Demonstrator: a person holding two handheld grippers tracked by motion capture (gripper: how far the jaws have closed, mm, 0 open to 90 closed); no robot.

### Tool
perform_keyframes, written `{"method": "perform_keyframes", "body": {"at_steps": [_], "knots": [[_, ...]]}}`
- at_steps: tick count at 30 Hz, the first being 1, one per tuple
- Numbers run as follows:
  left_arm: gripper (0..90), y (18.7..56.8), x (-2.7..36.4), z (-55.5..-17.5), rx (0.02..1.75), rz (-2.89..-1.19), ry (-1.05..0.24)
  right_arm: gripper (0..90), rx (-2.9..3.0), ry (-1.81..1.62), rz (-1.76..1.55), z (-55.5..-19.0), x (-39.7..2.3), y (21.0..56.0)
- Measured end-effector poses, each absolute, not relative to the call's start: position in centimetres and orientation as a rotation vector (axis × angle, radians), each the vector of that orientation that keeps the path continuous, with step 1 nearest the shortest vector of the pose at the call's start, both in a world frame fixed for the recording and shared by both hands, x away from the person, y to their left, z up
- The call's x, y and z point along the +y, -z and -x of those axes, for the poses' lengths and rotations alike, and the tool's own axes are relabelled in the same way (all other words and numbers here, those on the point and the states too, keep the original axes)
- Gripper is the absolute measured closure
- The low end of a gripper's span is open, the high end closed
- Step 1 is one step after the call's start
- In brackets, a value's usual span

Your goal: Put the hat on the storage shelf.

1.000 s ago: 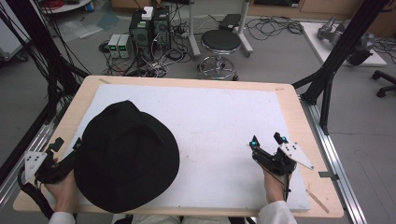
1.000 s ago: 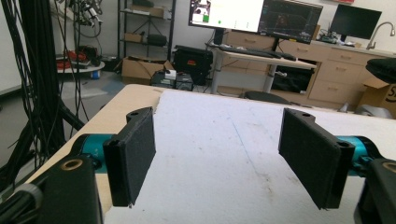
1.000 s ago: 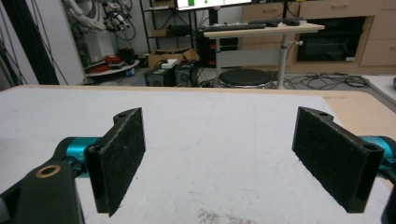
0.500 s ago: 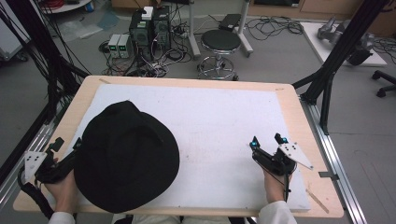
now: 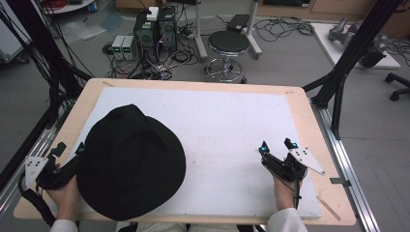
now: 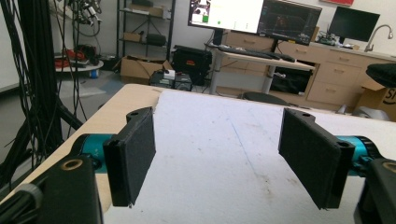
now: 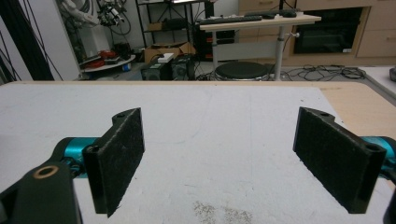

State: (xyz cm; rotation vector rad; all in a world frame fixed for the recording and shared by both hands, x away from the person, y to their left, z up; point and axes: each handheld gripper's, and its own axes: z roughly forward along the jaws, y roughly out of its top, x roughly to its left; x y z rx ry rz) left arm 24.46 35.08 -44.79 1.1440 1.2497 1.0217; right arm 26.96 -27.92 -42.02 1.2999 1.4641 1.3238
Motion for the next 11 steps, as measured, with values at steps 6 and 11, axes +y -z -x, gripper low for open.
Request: {"method": "perform_keyframes", "body": {"at_steps": [6, 11], "knots": [[27.5, 44.81, 35.06, -24.56, 1.249, -1.153, -1.017, 15.8, 1.466, -1.326, -1.305, -26.98, -27.95, 42.04], [27.5, 44.8, 34.92, -24.72, 1.242, -1.175, -1.018, 15.8, 1.473, -1.319, -1.291, -26.89, -27.95, 41.99]]}}
